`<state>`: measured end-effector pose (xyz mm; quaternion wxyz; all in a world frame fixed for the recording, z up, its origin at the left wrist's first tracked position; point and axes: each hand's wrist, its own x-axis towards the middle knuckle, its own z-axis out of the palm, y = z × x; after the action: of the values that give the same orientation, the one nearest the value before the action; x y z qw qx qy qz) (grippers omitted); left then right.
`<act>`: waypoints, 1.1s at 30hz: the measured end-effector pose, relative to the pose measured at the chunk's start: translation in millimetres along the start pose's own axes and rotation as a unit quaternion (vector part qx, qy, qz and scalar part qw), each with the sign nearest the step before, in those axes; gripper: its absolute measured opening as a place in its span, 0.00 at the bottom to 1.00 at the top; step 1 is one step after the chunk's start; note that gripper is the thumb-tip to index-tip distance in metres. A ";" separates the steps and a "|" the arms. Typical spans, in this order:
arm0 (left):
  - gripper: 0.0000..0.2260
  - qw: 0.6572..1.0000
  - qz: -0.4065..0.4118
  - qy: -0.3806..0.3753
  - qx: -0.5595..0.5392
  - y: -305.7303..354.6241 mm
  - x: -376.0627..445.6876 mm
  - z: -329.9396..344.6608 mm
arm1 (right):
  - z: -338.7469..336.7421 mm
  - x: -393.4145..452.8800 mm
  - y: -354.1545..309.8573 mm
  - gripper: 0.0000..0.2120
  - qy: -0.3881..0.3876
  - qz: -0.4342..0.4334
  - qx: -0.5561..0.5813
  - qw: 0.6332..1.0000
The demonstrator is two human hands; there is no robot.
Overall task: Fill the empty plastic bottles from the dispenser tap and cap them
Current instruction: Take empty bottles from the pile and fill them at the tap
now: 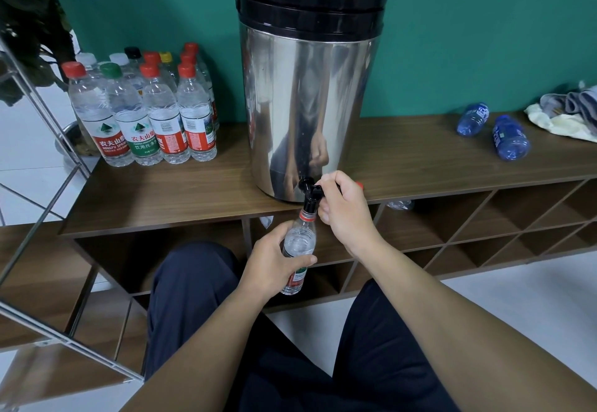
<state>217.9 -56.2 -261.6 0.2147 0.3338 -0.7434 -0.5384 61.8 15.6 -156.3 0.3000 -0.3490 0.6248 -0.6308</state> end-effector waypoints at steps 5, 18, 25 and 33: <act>0.35 1.000 0.000 0.003 -0.001 -1.0 0.6 0.8 | 1.5 -0.5 -0.8 0.12 0.004 0.001 0.009 1.000; 0.37 1.000 -0.003 0.000 -0.003 -3.7 2.4 1.2 | 3.4 -3.3 -0.8 0.11 0.019 0.007 0.025 0.999; 0.35 1.000 0.001 0.002 0.001 -3.1 1.7 1.7 | 3.9 -4.3 -1.8 0.11 0.020 0.009 0.027 0.999; 0.37 1.000 0.006 -0.001 -0.005 -4.6 2.4 0.8 | 4.2 -5.6 -3.7 0.11 0.017 0.008 0.028 0.999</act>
<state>216.9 -58.4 -266.4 0.2186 0.3274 -0.7431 -0.5411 68.6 17.9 -153.0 0.3037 -0.3250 0.6147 -0.6514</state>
